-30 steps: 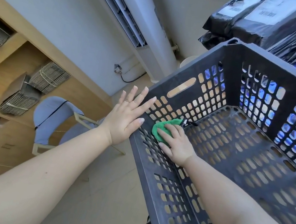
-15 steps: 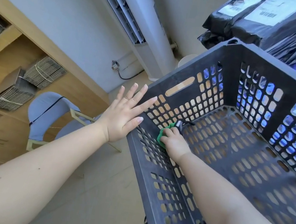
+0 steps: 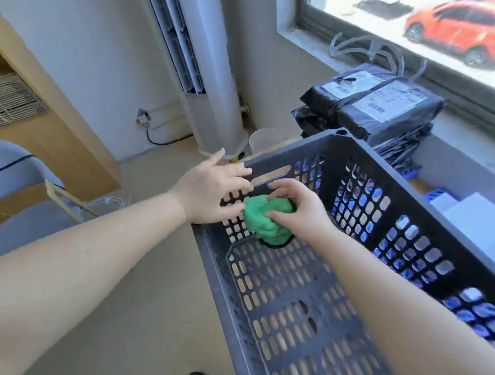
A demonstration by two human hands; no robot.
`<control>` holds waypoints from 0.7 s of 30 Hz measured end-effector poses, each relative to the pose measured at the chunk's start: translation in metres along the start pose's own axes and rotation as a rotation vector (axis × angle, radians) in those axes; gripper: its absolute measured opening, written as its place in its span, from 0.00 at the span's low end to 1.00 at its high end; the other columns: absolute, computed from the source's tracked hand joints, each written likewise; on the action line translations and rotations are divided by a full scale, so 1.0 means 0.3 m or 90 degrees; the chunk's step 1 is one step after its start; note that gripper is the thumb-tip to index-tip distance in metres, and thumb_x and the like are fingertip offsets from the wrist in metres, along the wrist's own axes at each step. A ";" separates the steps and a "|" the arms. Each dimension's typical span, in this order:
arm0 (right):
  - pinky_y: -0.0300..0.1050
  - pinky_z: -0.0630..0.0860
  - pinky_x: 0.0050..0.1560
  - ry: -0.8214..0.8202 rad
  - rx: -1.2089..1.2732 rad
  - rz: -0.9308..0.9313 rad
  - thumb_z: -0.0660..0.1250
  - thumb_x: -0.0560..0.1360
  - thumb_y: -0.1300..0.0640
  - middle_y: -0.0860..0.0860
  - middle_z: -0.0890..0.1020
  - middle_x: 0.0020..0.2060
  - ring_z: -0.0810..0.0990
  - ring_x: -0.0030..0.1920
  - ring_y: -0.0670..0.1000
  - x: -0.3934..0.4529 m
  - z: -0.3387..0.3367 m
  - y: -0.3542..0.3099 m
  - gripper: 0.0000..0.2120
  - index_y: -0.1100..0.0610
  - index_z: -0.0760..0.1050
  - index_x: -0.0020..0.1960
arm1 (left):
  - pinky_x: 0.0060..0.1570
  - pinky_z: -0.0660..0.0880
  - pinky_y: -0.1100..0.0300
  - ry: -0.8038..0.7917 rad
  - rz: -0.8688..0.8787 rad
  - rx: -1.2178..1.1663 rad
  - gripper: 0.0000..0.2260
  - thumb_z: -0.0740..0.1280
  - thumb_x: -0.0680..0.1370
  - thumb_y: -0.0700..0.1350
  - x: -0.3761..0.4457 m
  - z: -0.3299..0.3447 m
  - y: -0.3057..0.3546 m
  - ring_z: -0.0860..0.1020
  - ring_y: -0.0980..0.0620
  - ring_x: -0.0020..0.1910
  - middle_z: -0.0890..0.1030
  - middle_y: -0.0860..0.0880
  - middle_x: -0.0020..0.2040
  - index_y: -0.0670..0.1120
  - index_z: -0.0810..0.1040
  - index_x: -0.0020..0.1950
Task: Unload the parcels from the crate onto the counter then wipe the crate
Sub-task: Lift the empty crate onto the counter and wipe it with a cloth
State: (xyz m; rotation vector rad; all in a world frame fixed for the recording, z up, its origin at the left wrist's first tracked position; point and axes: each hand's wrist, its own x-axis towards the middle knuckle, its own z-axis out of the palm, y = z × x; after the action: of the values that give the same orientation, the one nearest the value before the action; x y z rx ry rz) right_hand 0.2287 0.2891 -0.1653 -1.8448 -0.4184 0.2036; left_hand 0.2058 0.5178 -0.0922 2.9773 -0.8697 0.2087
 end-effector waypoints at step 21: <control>0.45 0.78 0.54 0.173 -0.001 0.125 0.68 0.70 0.74 0.56 0.82 0.52 0.81 0.49 0.53 -0.164 -0.318 -0.335 0.31 0.51 0.72 0.68 | 0.58 0.64 0.66 -0.347 0.209 -0.487 0.12 0.76 0.72 0.46 0.528 0.056 0.173 0.65 0.53 0.71 0.78 0.52 0.61 0.47 0.81 0.53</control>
State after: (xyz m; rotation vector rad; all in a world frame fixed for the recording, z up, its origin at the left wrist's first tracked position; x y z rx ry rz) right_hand 0.1981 0.2120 -0.0438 -1.8827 -0.0498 0.0834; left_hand 0.3119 0.3884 -0.0872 2.1676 -1.1397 -0.7798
